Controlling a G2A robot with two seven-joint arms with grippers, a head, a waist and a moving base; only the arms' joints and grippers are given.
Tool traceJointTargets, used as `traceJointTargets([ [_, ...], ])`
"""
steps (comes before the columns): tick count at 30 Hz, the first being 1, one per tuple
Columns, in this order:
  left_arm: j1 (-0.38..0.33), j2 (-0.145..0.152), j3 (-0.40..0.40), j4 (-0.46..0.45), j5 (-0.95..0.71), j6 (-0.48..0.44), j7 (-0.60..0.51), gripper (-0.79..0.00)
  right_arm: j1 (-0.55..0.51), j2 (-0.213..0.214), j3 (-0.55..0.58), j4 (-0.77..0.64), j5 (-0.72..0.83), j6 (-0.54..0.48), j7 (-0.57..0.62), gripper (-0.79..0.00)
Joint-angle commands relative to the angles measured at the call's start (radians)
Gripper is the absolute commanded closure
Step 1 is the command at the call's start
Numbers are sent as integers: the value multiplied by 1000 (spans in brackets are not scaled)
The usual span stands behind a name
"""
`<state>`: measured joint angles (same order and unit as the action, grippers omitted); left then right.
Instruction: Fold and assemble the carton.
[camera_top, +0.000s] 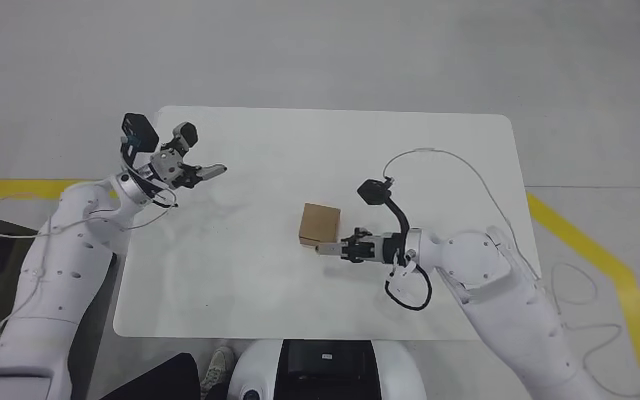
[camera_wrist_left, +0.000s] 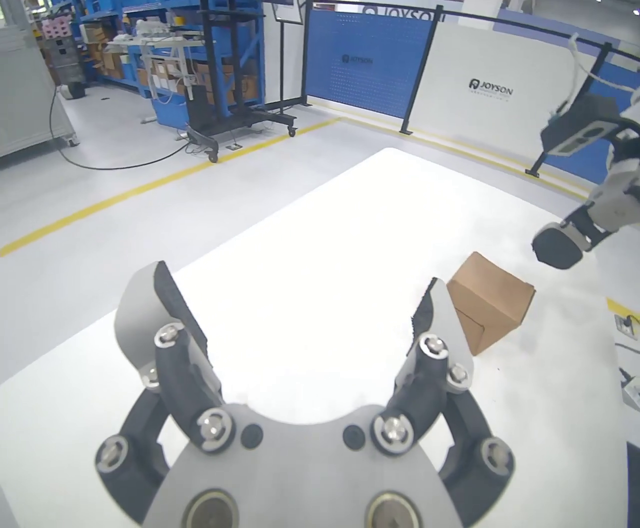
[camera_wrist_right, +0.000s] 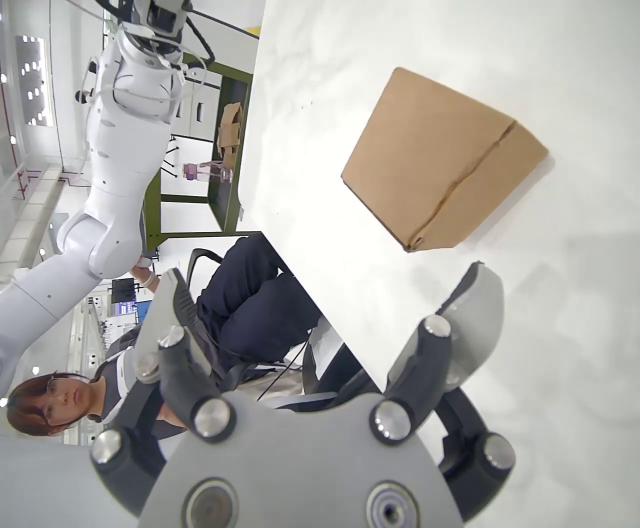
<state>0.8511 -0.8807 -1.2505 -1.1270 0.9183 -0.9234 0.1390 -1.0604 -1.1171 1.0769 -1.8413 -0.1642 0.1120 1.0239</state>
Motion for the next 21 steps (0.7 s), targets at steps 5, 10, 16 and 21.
traceJointTargets([
  [5,4,1,-6,-7,-25,6,-19,-785,2,1,-45,-38,-118,60,-13,-785],
  [10,4,1,-6,-7,-25,6,-19,-785,24,-11,-124,-46,-157,91,-3,-785],
  [16,4,1,-6,-7,-25,6,-19,-785,76,-31,-203,-2,-123,113,28,-785],
  [21,4,1,-6,-7,-25,6,-19,-785,108,-46,-250,32,-106,113,29,-785],
])
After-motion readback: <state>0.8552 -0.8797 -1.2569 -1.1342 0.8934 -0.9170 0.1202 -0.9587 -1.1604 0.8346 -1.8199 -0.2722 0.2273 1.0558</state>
